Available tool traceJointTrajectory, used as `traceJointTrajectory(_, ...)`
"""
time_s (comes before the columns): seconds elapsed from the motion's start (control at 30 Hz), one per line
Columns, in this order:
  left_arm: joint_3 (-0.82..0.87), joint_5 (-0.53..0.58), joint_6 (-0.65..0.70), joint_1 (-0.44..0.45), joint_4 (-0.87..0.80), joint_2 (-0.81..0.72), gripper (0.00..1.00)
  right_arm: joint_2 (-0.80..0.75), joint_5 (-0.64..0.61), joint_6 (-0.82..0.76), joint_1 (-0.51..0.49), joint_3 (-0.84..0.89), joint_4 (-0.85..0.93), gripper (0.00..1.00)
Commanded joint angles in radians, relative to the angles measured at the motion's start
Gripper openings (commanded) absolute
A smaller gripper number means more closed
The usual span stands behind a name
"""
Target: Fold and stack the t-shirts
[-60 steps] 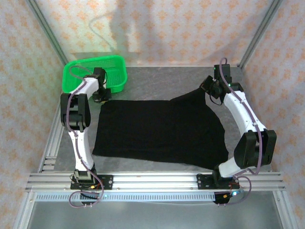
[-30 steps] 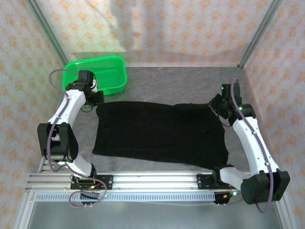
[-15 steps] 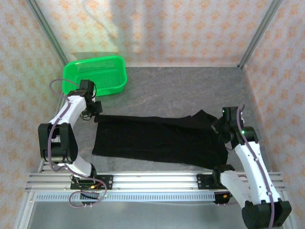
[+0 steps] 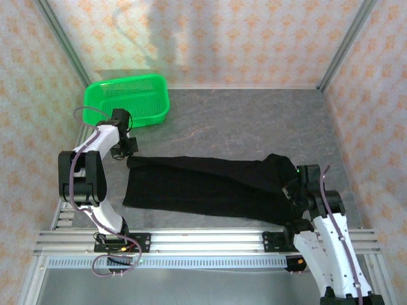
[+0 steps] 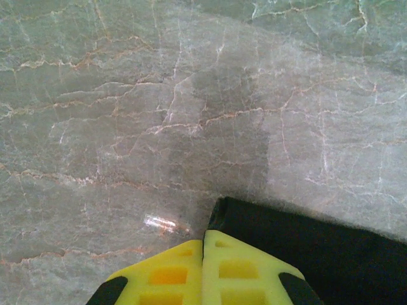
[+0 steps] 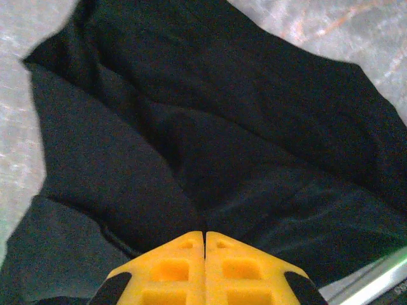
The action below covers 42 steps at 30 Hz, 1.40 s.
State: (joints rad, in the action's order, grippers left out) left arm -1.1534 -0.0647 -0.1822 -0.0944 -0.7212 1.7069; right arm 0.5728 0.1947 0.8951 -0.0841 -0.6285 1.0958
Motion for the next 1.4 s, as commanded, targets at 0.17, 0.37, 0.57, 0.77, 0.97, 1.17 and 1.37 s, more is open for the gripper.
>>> traceJointTrajectory(0.17,0.041,0.082,0.000,-0.012,0.026,0.051,0.00,0.015,-0.022,0.033,0.006,0.075,0.052,0.00)
traceJointTrajectory(0.37,0.051,0.095,-0.011,-0.013,0.037,0.075,0.00,0.058,-0.031,0.031,0.006,0.111,0.006,0.00)
traceJointTrajectory(0.57,0.058,0.121,-0.016,-0.011,0.054,0.083,0.00,0.094,-0.064,0.019,0.006,0.130,-0.025,0.00)
traceJointTrajectory(0.77,0.060,0.160,0.005,-0.012,0.063,0.080,0.00,0.142,-0.109,0.000,0.006,0.105,-0.064,0.00)
traceJointTrajectory(0.97,0.057,0.170,0.009,-0.011,0.067,0.080,0.00,0.219,-0.205,-0.069,0.006,0.004,-0.128,0.00)
traceJointTrajectory(1.17,0.072,0.183,0.014,-0.011,0.076,0.081,0.00,0.363,-0.233,-0.159,0.006,-0.125,-0.143,0.00)
traceJointTrajectory(1.37,0.094,0.191,0.018,-0.011,0.088,0.077,0.00,0.333,-0.224,-0.138,0.006,-0.081,-0.146,0.00)
